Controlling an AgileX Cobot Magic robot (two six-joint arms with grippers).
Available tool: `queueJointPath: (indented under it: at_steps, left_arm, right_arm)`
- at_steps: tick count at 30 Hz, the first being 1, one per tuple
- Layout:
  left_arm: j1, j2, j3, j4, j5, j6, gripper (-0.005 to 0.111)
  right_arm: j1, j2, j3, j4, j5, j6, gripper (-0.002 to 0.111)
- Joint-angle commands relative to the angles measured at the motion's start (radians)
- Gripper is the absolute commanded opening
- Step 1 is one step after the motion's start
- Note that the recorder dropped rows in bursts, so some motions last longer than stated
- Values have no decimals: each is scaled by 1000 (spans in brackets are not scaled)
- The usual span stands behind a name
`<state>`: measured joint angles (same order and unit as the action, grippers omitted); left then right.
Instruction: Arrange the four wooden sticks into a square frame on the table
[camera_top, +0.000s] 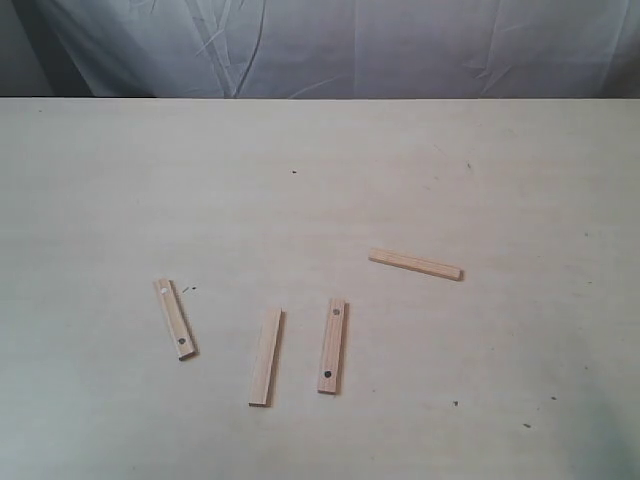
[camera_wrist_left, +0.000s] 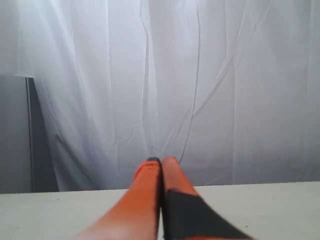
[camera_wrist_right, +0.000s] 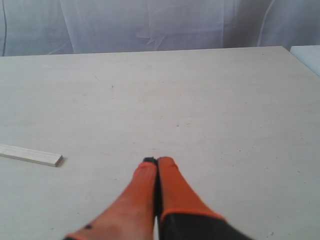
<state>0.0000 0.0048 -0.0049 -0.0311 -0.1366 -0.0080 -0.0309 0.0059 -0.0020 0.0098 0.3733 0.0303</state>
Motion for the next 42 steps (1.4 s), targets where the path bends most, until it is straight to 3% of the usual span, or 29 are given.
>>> queueJointPath:
  at_steps: [1,3,6,13,19,23,27,29,32,36,42]
  left_arm:
    - [-3,-5,5,-122,-22,-72,0]
    - [-3,-5,5,-216,-26,-72,0]
    - [-3,18,-65,-202,41,-62,0]
    - [-3,353,-446,-33,522,-60,0]
    - [-3,583,-556,-68,696,-63,0]
    - [-3,652,-556,-187,651,-43,0]
    - [-3,786,-595,-405,750,221,0]
    - [-15,881,-607,-481,780,261,0]
    - [-85,1027,-614,-510,759,267,0]
    - [-248,1187,-627,-474,680,219,0]
    - [-486,1401,-748,-246,651,-33,0]
  right_arm:
    - [1,-6,2,3,-10,1,0]
    - [1,-6,2,3,-10,1,0]
    - [1,-6,2,3,-10,1,0]
    - [1,-6,2,3,-10,1,0]
    - [1,-6,2,3,-7,1,0]
    - [1,-6,2,-1,-7,1,0]
    - [1,-6,2,-1,-7,1,0]
    - [1,-6,2,-1,-7,1,0]
    - [1,-6,2,-1,-7,1,0]
    - [1,-6,2,-1,-7,1,0]
    - [1,-6,2,-1,-7,1,0]
